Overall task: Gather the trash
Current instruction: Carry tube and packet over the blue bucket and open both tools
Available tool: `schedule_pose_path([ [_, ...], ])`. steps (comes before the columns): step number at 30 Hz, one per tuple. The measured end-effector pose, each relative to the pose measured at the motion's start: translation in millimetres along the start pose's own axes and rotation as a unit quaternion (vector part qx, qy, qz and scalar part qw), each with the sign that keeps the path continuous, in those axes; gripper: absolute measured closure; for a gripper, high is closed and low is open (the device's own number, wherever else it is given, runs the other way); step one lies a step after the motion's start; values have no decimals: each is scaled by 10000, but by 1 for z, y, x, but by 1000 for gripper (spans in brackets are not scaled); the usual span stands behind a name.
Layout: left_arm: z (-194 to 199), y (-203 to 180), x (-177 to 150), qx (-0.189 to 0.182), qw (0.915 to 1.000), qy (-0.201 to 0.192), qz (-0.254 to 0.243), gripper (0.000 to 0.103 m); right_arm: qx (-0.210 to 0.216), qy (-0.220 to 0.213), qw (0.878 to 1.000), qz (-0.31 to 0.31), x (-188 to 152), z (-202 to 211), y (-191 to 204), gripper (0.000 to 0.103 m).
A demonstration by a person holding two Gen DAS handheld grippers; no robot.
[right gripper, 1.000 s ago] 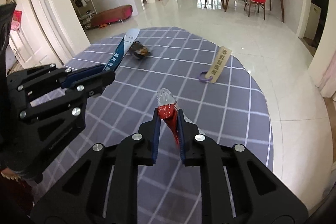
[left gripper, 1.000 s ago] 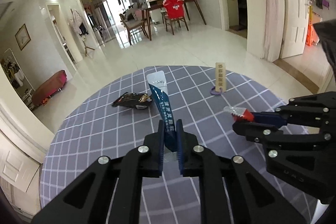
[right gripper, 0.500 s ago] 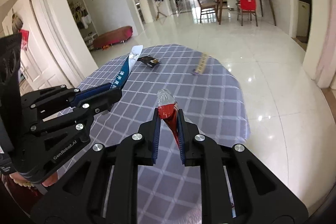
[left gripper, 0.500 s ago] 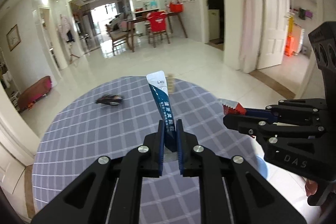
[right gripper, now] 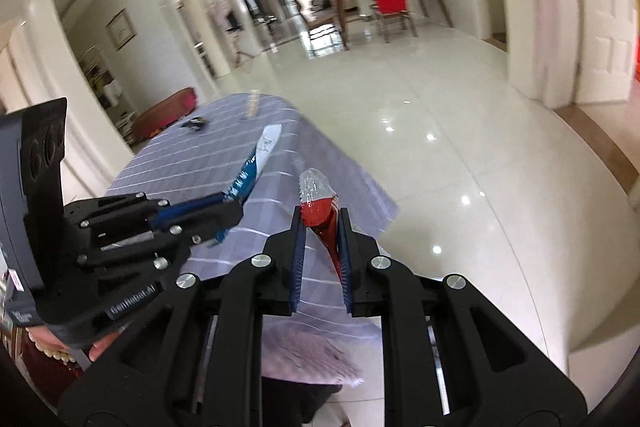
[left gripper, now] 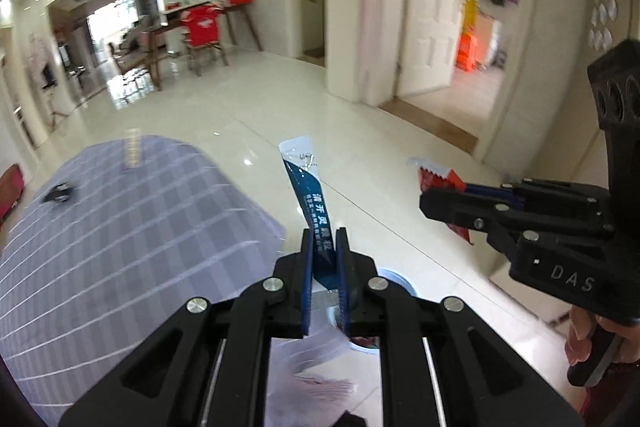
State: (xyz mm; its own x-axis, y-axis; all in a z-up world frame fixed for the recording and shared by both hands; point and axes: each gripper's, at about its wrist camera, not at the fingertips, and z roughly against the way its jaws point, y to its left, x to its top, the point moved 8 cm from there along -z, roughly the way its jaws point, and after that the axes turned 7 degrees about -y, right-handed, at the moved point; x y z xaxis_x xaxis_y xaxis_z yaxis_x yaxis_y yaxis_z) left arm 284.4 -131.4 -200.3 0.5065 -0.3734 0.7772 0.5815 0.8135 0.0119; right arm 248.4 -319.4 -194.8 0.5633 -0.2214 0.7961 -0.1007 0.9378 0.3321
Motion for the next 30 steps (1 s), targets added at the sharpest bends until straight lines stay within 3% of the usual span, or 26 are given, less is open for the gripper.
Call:
schedule_pose_path([
  [6,-49,-49,-10,-288,9986,417,-148,92,-365,-14,9988,-337,-18,11,-51,87],
  [16,-96,-84,-16,-525,9952,808,-166,90,-805,-148,9946,-631,-29,22,-102,87],
  [17,-100,-86,-18,-525,9950,836,-122,85,-834,-172,9942,-653,-29,22,-105,87],
  [18,-105,-86,-19,-497,9947,897,-80,64,-858,-183,9937,-692,-29,22,-109,87],
  [20,-109,-83,-17,-364,9955,876,-88,37,-908,-216,9931,-705,-29,21,-107,87],
  [30,-107,-69,-17,-45,9962,856,-143,36,-915,-206,9934,-660,-25,15,-114,87],
])
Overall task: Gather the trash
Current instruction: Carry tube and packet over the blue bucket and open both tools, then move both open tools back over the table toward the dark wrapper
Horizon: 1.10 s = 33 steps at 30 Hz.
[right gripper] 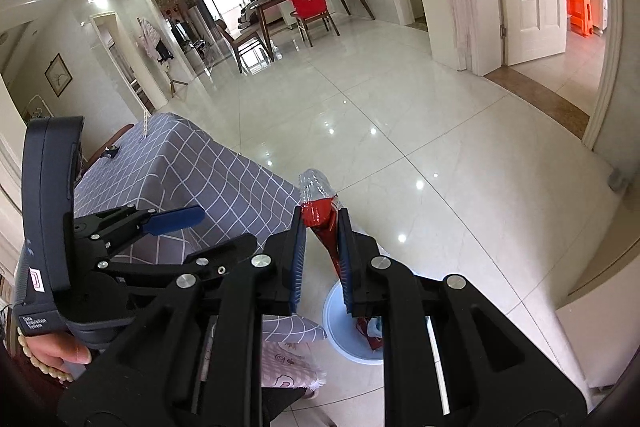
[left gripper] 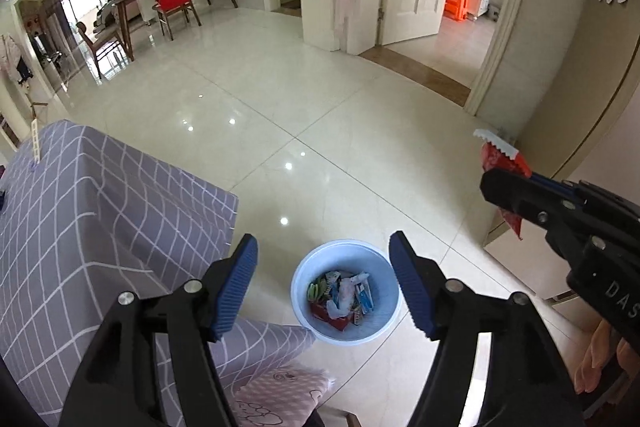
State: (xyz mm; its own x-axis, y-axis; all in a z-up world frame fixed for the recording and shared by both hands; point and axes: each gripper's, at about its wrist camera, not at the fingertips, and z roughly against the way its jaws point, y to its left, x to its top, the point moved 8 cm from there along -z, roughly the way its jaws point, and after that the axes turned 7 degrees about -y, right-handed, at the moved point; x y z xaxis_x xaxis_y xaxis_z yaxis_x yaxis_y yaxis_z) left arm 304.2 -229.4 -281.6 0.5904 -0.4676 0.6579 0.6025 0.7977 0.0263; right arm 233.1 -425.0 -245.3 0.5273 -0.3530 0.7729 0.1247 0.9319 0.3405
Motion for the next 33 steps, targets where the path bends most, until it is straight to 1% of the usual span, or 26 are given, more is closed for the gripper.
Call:
schedule_pose_path([
  [2,2,4,0,22,10000,0,26,36,-34,-9,10000,51,0,-1,2,87],
  [5,4,10,-1,144,9999,-26,10,36,5,-12,10000,86,-1,-2,6,87],
  [10,11,21,2,234,9997,-83,48,36,45,-12,9999,123,-1,-6,13,87],
  [17,18,27,8,393,9990,-179,84,36,72,-19,9998,167,1,-12,20,87],
  [20,21,36,11,521,9983,-225,104,36,32,-46,9998,169,0,-16,21,85],
  [21,21,37,11,549,9982,-236,109,36,2,-29,9999,170,0,-19,21,82],
  [22,23,40,12,584,9979,-249,123,36,-44,-29,9999,119,1,-21,20,69],
  [23,24,42,12,598,9978,-256,135,36,-75,-82,9999,71,2,-22,20,43],
  [24,25,43,13,600,9977,-263,145,36,-92,-130,9998,75,4,-21,21,39],
  [33,32,61,13,601,9974,-301,273,34,-71,-222,9995,217,14,-17,37,39],
])
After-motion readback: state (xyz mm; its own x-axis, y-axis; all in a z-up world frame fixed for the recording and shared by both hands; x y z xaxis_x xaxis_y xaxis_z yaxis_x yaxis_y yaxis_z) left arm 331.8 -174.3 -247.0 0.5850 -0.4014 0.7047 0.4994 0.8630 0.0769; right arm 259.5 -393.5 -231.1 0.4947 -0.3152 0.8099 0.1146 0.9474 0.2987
